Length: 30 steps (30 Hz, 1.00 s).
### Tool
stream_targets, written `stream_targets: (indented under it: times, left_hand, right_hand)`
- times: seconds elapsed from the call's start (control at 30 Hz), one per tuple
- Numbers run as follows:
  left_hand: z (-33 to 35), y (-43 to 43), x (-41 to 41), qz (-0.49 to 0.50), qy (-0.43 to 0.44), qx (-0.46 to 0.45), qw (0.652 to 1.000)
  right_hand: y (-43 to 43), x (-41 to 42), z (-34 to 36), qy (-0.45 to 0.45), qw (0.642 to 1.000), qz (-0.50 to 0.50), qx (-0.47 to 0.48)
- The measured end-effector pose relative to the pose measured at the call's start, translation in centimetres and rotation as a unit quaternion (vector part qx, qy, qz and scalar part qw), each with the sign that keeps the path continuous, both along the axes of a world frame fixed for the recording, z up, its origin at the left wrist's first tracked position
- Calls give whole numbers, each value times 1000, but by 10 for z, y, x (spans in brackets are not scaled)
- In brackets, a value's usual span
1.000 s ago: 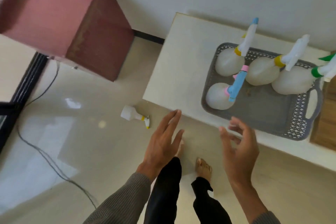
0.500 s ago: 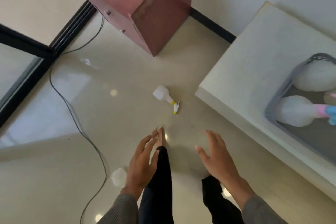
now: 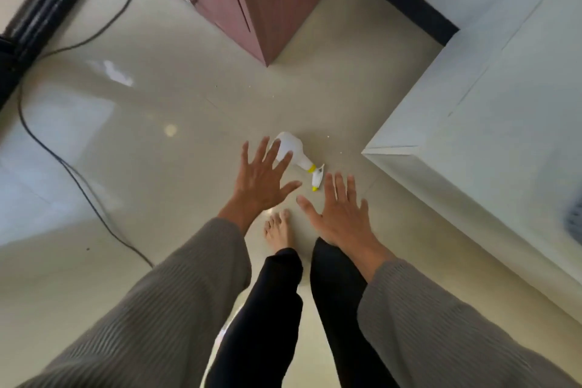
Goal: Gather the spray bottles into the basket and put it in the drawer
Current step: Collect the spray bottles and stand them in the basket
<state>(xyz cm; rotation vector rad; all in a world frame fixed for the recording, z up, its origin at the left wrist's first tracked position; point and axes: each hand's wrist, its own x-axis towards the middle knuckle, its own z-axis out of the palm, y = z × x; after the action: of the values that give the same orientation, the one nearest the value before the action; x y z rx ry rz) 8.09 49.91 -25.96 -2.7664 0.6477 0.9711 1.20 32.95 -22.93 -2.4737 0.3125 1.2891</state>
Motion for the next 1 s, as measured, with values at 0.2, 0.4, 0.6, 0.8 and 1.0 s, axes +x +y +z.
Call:
stream_targets:
  times: [0.2, 0.4, 0.6, 0.8, 1.0]
  left_hand:
    - [-96, -20, 42, -53, 12, 30, 998]
    - [-168, -38, 83, -65, 88, 69, 992]
    - [-193, -46, 112, -94, 199, 66, 973]
    - [-194, -53, 107, -90, 261, 111, 955]
    - [-155, -23, 53, 36, 306, 60, 950]
  right_hand:
    - [1, 19, -93, 30, 999, 24, 22]
    - [-10, 26, -158, 54, 998, 0, 32]
    - [-12, 32, -181, 54, 997, -11, 47]
    - [-11, 31, -181, 53, 997, -17, 50]
    - [-12, 6, -143, -32, 995, -81, 55]
